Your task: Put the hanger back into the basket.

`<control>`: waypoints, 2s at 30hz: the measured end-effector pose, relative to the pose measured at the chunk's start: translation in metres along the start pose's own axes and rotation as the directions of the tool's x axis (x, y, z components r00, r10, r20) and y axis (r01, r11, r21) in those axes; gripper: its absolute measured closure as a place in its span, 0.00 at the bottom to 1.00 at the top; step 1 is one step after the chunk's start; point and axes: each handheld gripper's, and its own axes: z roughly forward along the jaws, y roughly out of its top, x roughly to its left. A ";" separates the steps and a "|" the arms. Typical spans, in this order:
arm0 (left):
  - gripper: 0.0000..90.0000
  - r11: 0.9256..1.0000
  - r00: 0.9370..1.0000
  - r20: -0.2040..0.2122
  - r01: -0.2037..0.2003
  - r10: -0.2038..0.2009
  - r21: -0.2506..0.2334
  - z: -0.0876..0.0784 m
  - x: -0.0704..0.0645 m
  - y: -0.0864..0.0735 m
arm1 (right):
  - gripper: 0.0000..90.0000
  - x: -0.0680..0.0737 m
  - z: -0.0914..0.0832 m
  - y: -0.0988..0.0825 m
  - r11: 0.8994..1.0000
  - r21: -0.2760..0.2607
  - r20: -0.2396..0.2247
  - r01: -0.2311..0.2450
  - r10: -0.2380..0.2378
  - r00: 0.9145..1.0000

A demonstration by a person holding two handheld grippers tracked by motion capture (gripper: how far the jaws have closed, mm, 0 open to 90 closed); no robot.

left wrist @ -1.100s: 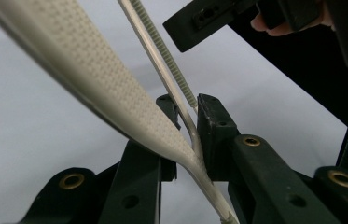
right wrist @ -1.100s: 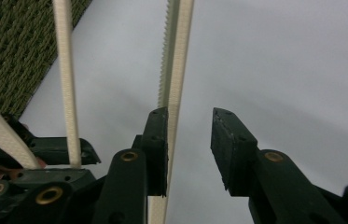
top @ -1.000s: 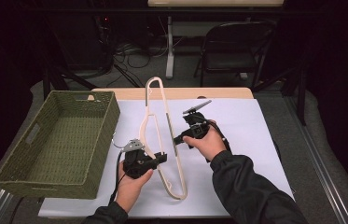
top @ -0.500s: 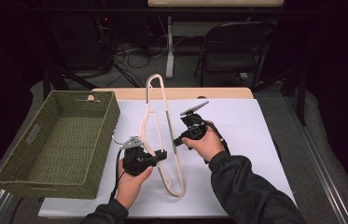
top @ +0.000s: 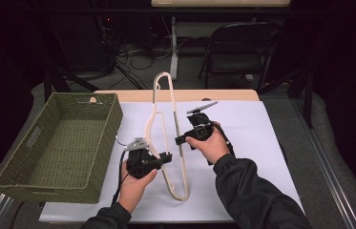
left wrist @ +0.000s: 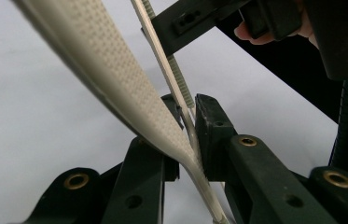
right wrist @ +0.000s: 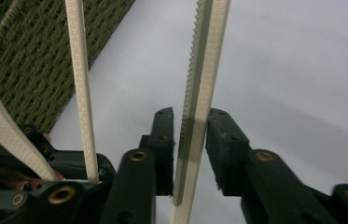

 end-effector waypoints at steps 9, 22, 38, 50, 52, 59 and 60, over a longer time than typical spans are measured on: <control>0.90 1.000 1.000 -0.020 -0.012 0.012 -0.016 -0.003 -0.002 0.002 | 0.88 -0.001 -0.002 0.000 0.998 -0.002 -0.024 -0.059 0.059 0.998; 0.92 0.998 0.999 -0.038 0.014 -0.017 -0.067 -0.004 -0.003 0.003 | 0.88 -0.005 -0.005 -0.002 0.991 -0.026 -0.048 -0.128 0.126 0.991; 0.97 0.984 0.989 -0.005 0.145 -0.146 -0.101 -0.019 0.012 0.017 | 0.68 -0.004 -0.014 -0.010 0.994 -0.056 -0.057 -0.091 0.088 0.995; 0.97 0.981 0.985 -0.036 0.166 -0.170 -0.103 -0.029 0.023 0.028 | 0.63 -0.012 -0.019 -0.018 0.998 -0.054 0.021 -0.025 0.027 0.999; 0.97 0.981 0.984 -0.041 0.169 -0.173 -0.091 -0.028 0.025 0.029 | 0.61 -0.013 -0.019 -0.019 0.999 -0.053 0.025 -0.015 0.016 1.000; 0.97 0.987 0.983 -0.088 0.158 -0.160 -0.034 -0.026 0.030 0.041 | 0.59 -0.014 -0.021 -0.023 0.999 -0.040 0.081 0.032 -0.029 0.996; 0.97 0.988 0.983 -0.095 0.155 -0.157 -0.026 -0.026 0.031 0.043 | 0.59 -0.014 -0.021 -0.024 0.999 -0.037 0.088 0.036 -0.033 0.996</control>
